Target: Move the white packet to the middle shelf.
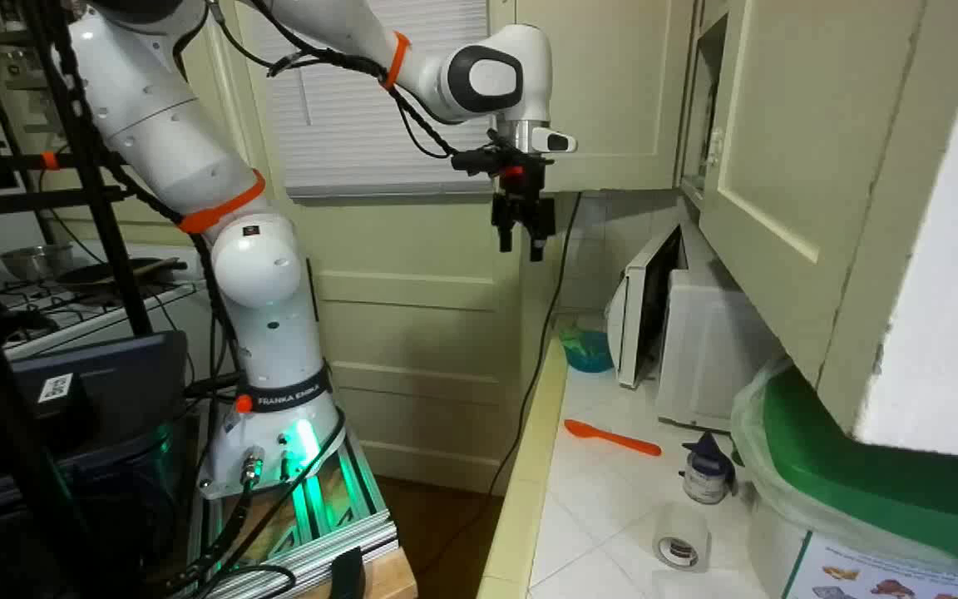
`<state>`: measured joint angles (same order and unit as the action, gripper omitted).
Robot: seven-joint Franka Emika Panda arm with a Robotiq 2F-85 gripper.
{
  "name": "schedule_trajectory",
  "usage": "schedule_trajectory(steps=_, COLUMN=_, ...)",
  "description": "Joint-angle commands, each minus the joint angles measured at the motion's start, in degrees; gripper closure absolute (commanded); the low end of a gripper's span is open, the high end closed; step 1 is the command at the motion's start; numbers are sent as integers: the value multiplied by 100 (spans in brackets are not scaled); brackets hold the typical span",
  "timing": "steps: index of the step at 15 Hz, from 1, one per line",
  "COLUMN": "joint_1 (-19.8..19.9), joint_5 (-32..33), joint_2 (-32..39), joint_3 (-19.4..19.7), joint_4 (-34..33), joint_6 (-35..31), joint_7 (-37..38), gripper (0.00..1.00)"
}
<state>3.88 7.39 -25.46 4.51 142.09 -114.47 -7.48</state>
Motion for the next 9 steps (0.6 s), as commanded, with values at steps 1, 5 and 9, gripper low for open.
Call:
schedule_trajectory(steps=1, joint_1=-10, joint_5=2, joint_2=1, joint_3=7, joint_4=-8, joint_6=12, joint_7=4, gripper=0)
schedule_trajectory(steps=5, joint_1=14, joint_5=215, joint_2=-107, joint_3=-120, joint_4=122, joint_6=-243, joint_7=181, gripper=0)
schedule_trajectory(steps=9, joint_1=140, joint_5=597, joint_2=344, joint_3=-237, joint_4=-391, joint_6=-1369, joint_7=732, gripper=0)
